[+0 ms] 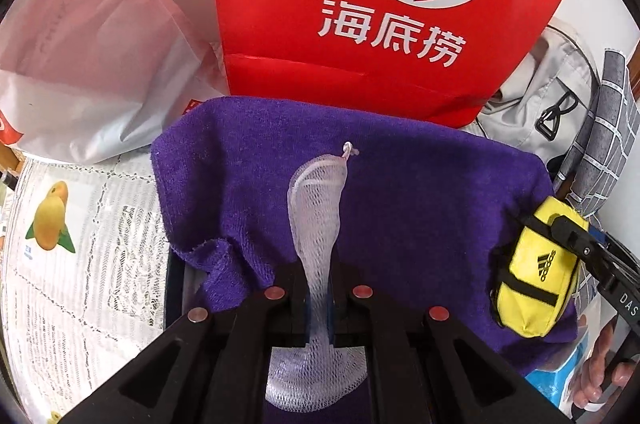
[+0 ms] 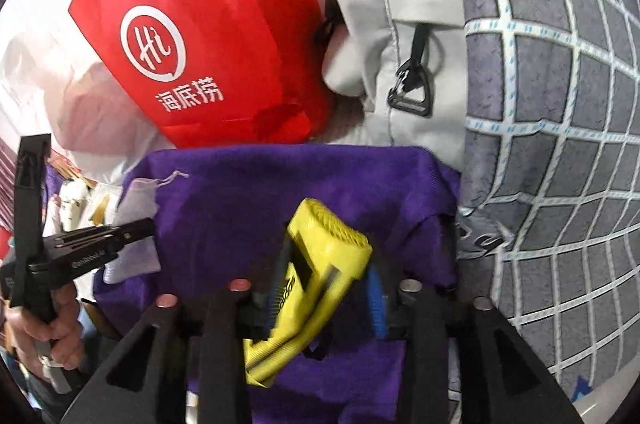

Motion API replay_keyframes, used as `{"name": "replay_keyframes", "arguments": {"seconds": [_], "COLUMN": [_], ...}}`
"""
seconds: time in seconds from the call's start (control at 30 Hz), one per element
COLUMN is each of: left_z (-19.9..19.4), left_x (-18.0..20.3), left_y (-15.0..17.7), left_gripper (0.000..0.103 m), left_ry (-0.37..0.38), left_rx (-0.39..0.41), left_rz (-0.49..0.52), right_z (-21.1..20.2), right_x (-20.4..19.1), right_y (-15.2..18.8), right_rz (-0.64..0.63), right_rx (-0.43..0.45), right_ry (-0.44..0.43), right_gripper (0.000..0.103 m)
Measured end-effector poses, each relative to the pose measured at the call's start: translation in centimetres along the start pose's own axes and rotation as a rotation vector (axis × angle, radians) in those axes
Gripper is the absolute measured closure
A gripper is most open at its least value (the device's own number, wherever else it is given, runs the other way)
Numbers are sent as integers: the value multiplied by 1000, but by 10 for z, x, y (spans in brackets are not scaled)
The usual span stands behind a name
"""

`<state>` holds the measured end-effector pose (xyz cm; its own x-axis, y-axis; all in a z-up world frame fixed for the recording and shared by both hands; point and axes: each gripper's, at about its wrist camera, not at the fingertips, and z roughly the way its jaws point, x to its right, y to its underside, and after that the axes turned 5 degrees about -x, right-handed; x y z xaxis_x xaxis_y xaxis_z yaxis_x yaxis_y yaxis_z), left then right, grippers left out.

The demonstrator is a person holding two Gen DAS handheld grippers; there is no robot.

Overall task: Organize soft objects
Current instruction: 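Open right tool releasing pouch on towel while left tool releases mesh bag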

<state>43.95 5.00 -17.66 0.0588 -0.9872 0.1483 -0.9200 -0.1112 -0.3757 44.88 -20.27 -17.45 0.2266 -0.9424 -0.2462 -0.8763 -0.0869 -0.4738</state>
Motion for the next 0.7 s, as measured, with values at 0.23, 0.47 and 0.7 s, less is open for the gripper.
{"name": "replay_keyframes", "arguments": {"seconds": [0.23,0.47,0.7], "left_z": [2,-14,-47], "left_x": [5,8,18], "left_y": [0,0,8], "left_gripper": [81,54,50], "left_ry": [5,-8,-88], "left_rx": [-9,16,84], "left_rz": [-2,-2,38], "right_z": [-16,-32,-53], "right_x": [-9,-15,-29], "right_y": [-1,-3,-2], "right_rz": [-52,-58,-50], "right_rx": [75,116,136], "right_ry": [45,68,42], "right_gripper": [33,29,29]}}
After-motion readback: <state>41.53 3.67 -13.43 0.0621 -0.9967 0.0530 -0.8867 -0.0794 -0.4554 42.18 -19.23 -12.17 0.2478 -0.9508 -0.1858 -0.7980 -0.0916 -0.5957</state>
